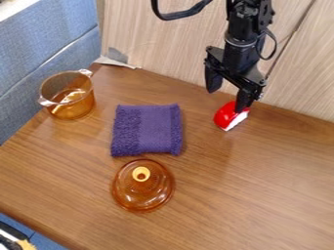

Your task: Move brown beaker to right top side

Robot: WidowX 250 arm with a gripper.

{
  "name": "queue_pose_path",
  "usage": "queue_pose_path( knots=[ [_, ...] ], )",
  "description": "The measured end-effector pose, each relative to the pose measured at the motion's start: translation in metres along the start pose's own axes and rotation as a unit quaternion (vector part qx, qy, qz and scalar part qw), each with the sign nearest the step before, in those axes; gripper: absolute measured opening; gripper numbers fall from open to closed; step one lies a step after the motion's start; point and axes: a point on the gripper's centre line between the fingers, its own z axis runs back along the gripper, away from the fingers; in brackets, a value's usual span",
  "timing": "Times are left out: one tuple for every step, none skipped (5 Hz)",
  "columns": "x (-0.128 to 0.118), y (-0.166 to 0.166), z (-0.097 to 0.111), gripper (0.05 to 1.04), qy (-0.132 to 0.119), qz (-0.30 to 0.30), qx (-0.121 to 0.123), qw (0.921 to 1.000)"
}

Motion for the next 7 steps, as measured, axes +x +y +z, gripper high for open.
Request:
queue_pose_path(
  knots=[
    [-0.006, -0.003, -0.014, 1.001, 0.019, 0.0, -0.007, 0.9998],
    [-0.02, 0.013, -0.015, 1.001, 0.037, 0.016, -0.027, 0.9988],
    [-0.032, 0.045, 0.004, 1.001, 0.017, 0.054, -0.023, 0.9982],
    [-0.047, 0.056, 0.012, 1.001, 0.013, 0.076, -0.019, 0.9969],
    [-0.082, 0.092, 0.01, 1.001, 0.04, 0.127, 0.002, 0.9911],
    [-0.109, 0.117, 0.012, 1.001, 0.084, 0.158, 0.037, 0.9832],
    [-0.126, 0.139, 0.013, 1.001, 0.095, 0.194, 0.055, 0.9747]
  ],
)
